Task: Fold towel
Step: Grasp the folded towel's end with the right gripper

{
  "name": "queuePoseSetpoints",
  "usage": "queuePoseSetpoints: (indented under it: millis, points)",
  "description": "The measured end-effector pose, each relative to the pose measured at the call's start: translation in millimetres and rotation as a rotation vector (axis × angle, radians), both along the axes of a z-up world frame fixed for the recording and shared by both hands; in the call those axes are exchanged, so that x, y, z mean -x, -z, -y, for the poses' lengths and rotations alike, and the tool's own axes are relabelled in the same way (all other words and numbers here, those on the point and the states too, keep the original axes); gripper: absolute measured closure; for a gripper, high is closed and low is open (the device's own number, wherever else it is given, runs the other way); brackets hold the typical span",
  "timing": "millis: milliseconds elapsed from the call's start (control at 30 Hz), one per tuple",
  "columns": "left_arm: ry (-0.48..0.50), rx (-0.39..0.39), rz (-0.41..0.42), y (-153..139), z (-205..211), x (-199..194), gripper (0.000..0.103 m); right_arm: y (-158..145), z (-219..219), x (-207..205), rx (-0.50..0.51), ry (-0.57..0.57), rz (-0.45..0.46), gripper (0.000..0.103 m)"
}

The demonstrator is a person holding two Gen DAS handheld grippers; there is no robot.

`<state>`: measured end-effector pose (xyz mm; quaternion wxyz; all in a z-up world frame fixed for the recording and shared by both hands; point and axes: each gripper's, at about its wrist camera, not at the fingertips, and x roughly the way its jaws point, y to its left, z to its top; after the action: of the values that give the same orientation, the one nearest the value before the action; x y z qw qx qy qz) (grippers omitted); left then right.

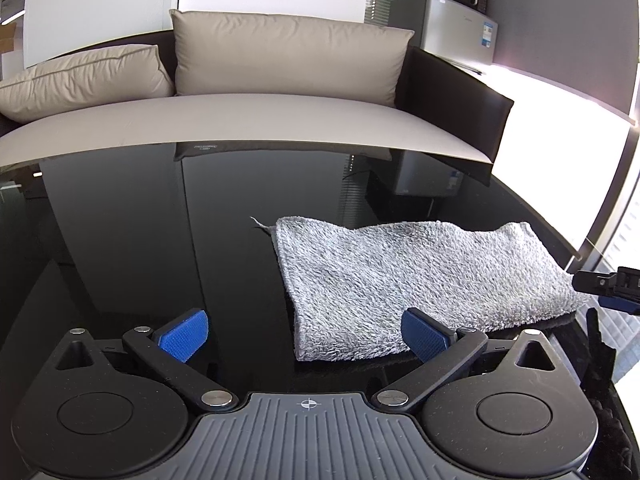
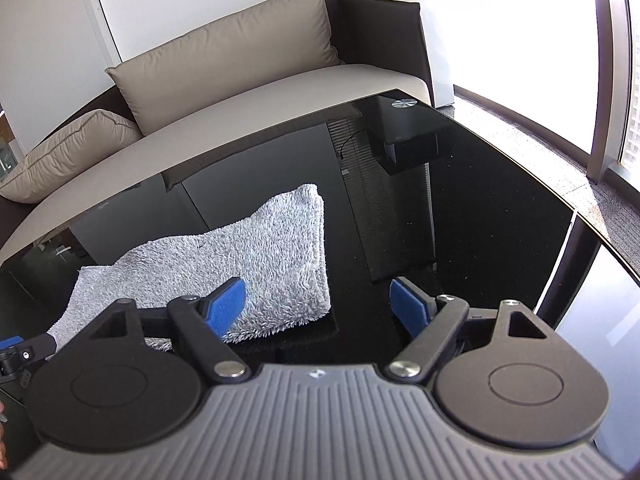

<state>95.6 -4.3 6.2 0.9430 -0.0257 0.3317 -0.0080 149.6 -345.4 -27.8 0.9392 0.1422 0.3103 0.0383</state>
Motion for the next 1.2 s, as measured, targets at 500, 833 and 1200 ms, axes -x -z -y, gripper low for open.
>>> queuePoseSetpoints:
  millis: [500,833,1200]
  points:
    - [0.017,-0.003,-0.002,2.0,5.5,-3.6,0.001,3.4,-1.7,-3.7,-0.015,0.038,-0.032,0.088]
    - [0.027,-0.015,-0.013,5.6,9.5,-3.8,0.001,3.5,-2.1,-3.6,-0.031,0.037,-0.03,0.098]
    - [0.044,-0.02,-0.02,6.0,10.7,-5.3,0.001,-5.6,12.0,4.2,-0.058,0.105,-0.012,0.099]
